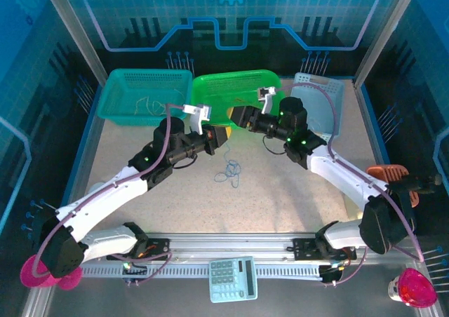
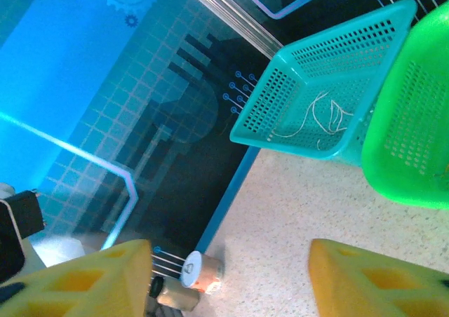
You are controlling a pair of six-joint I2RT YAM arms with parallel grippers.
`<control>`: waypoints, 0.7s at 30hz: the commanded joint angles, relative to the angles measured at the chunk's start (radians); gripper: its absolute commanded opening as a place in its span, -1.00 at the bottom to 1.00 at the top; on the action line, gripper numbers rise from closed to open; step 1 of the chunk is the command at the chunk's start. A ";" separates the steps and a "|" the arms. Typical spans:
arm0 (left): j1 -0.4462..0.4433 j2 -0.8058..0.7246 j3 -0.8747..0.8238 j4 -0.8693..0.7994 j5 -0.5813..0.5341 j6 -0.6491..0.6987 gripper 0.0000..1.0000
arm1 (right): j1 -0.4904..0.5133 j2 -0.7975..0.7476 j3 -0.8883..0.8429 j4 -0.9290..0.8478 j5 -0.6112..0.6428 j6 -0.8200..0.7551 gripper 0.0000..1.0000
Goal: Untangle the cables
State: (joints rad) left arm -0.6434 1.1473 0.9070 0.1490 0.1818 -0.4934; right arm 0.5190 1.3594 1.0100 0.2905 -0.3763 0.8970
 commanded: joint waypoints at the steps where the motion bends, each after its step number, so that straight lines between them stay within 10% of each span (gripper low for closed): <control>1: -0.012 0.012 0.000 0.039 0.019 -0.010 -1.00 | 0.010 0.017 0.040 0.061 -0.013 0.017 -0.17; 5: -0.018 0.017 0.001 0.043 0.021 -0.011 -1.00 | 0.008 0.024 0.056 0.075 -0.030 0.023 -1.00; 9: -0.018 0.020 -0.003 0.042 0.017 -0.004 -0.93 | 0.006 0.015 0.073 0.075 -0.036 0.015 -1.00; 13: -0.018 0.010 -0.026 0.048 -0.004 0.020 0.02 | 0.000 -0.011 0.114 0.036 -0.040 -0.012 -1.00; 16: -0.018 0.002 -0.052 0.050 -0.035 0.053 0.37 | -0.002 -0.023 0.151 0.003 -0.049 -0.033 -1.00; 21: -0.019 0.018 -0.074 0.028 -0.069 0.117 0.47 | -0.002 -0.028 0.198 -0.041 -0.068 -0.054 -1.00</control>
State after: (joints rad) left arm -0.6548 1.1625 0.8467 0.1646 0.1497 -0.4366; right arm 0.5171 1.3567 1.1664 0.2787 -0.4194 0.8783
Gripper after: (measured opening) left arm 0.732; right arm 0.064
